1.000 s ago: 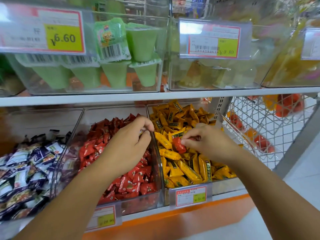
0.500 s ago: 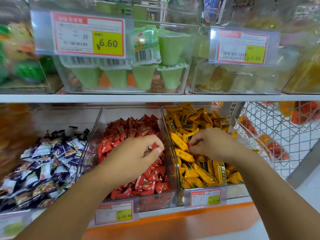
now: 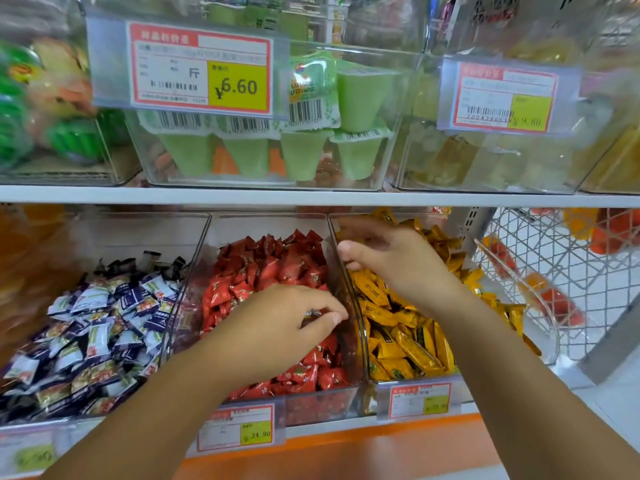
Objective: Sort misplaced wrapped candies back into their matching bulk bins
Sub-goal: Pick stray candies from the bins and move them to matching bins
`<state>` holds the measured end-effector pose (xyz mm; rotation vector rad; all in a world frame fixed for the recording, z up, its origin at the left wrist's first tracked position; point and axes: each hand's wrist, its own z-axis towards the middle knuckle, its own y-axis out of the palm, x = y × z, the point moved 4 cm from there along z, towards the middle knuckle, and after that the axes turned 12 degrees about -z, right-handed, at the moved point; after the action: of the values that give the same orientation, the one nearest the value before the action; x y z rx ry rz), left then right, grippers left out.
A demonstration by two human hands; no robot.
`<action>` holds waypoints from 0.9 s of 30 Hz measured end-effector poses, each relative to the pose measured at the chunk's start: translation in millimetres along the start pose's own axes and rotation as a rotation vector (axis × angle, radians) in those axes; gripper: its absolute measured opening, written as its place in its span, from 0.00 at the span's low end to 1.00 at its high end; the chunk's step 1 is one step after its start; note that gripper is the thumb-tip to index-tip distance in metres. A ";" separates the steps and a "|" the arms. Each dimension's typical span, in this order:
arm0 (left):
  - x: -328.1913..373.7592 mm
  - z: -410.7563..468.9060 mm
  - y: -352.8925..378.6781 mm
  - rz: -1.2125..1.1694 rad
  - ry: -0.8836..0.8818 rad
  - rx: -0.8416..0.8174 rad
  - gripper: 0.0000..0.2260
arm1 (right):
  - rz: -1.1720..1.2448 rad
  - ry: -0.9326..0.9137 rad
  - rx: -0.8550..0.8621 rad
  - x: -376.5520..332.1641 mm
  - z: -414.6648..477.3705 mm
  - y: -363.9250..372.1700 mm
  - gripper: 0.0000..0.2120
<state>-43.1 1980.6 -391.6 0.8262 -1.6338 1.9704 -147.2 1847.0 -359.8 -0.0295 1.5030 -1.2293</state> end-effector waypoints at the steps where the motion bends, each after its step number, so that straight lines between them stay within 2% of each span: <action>1: 2.2 0.6 1.7 0.005 0.018 -0.002 0.10 | -0.053 0.019 0.027 3.2 -0.5 -8.0 0.14; 3: 5.0 2.6 3.8 0.007 0.050 0.008 0.11 | -0.252 0.054 0.064 15.4 -3.2 -31.6 0.09; 6: 6.3 8.6 5.4 -0.002 0.081 0.040 0.11 | -0.509 0.117 -0.088 38.4 -16.9 -59.4 0.07; 9: 10.7 17.6 9.6 -0.027 0.125 0.083 0.11 | -0.643 0.160 -0.314 62.2 -32.3 -59.9 0.16; 10: 13.3 21.3 11.6 -0.036 0.145 0.099 0.11 | -0.657 0.152 -0.340 69.1 -34.0 -55.6 0.18; 11: 15.7 25.8 14.1 -0.045 0.166 0.116 0.11 | -0.667 0.135 -0.319 77.0 -33.3 -51.1 0.19; 14: 24.7 39.4 22.9 -0.078 0.218 0.157 0.12 | -0.726 0.066 -0.080 102.0 -20.9 -47.4 0.14; 17: 32.3 52.1 32.5 -0.100 0.250 0.182 0.13 | -0.675 0.078 0.139 116.8 -12.0 -57.8 0.10; 19: 36.1 58.5 38.7 -0.096 0.258 0.189 0.12 | -0.610 0.094 0.242 122.6 -9.6 -67.0 0.11; 21: 37.9 64.8 44.6 -0.087 0.262 0.186 0.12 | -0.560 0.112 0.244 126.3 -9.2 -73.2 0.12; 25: 35.5 78.1 53.3 -0.068 0.255 0.175 0.12 | -0.629 0.087 0.112 121.3 -8.8 -86.6 0.12; 27: 34.8 82.6 53.6 -0.056 0.250 0.188 0.13 | -0.693 0.009 0.180 109.1 -8.4 -99.1 0.11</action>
<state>-90.9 1887.9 -395.7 0.6526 -1.2866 2.1147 -249.8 1741.5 -371.1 -0.4570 1.4265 -1.9101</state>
